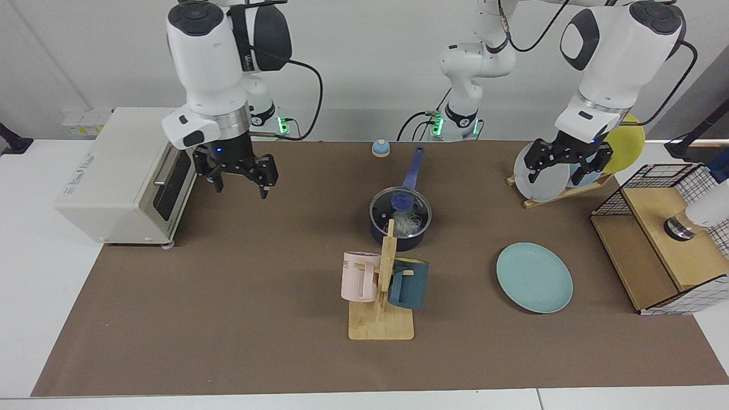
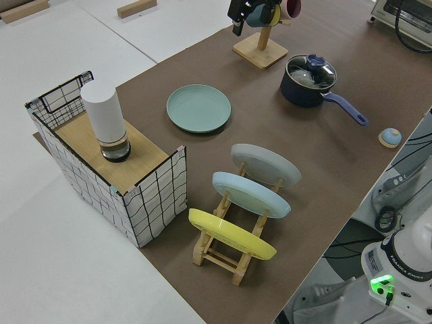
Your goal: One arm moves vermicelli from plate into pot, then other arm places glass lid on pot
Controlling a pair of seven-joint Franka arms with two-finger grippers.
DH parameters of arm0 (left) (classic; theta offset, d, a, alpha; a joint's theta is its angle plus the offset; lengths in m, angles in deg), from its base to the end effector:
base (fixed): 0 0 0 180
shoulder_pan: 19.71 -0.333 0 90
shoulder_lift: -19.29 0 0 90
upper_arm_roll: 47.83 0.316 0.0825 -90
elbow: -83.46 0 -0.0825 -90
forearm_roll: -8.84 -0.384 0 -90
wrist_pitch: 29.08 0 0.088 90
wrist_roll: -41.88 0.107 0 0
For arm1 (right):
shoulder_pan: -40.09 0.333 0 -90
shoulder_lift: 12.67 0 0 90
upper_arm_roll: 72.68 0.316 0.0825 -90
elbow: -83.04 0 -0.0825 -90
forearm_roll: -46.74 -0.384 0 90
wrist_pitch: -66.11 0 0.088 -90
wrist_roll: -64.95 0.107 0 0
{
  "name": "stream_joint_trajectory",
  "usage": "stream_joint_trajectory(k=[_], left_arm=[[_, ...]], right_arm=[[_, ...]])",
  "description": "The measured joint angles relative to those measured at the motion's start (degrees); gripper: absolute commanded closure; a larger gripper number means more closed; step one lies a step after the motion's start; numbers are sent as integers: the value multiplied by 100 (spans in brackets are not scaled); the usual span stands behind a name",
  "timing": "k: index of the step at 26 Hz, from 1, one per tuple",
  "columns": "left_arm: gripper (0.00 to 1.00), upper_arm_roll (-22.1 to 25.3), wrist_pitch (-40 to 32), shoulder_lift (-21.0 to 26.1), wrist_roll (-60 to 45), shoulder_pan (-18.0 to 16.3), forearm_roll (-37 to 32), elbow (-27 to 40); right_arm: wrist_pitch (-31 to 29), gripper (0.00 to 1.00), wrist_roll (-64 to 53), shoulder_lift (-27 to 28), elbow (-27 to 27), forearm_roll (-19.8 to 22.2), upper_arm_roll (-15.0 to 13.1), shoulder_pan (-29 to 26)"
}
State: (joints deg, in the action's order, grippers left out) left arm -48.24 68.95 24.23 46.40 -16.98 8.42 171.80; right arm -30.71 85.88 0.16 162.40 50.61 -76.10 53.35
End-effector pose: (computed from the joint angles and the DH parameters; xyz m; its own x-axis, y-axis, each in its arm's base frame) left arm 0.5932 -0.0317 0.6018 0.9876 -0.1340 0.0820 -0.1334 -0.9910 -0.0132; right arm 0.6248 0.1062 0.5915 0.9778 -0.1818 0.1042 -0.1873 -0.9812 0.0465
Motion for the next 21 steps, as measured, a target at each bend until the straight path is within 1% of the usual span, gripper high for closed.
stream_joint_trajectory(k=[5, 9, 14, 21], left_arm=[[0, 4, 0, 0, 0, 0, 0, -1], [0, 7, 0, 0, 0, 0, 0, -2], [0, 7, 0, 0, 0, 0, 0, -4], [0, 7, 0, 0, 0, 0, 0, -6]], right_arm=[[-37, 1, -148, -4, 130, 1, 4, -394], [-316, 1, -331, -70, 384, 6, 5, -604], [-927, 1, -775, -385, 1121, 7, 3, -817], [-1345, 1, -817, -1022, 2276, 7, 14, -868]])
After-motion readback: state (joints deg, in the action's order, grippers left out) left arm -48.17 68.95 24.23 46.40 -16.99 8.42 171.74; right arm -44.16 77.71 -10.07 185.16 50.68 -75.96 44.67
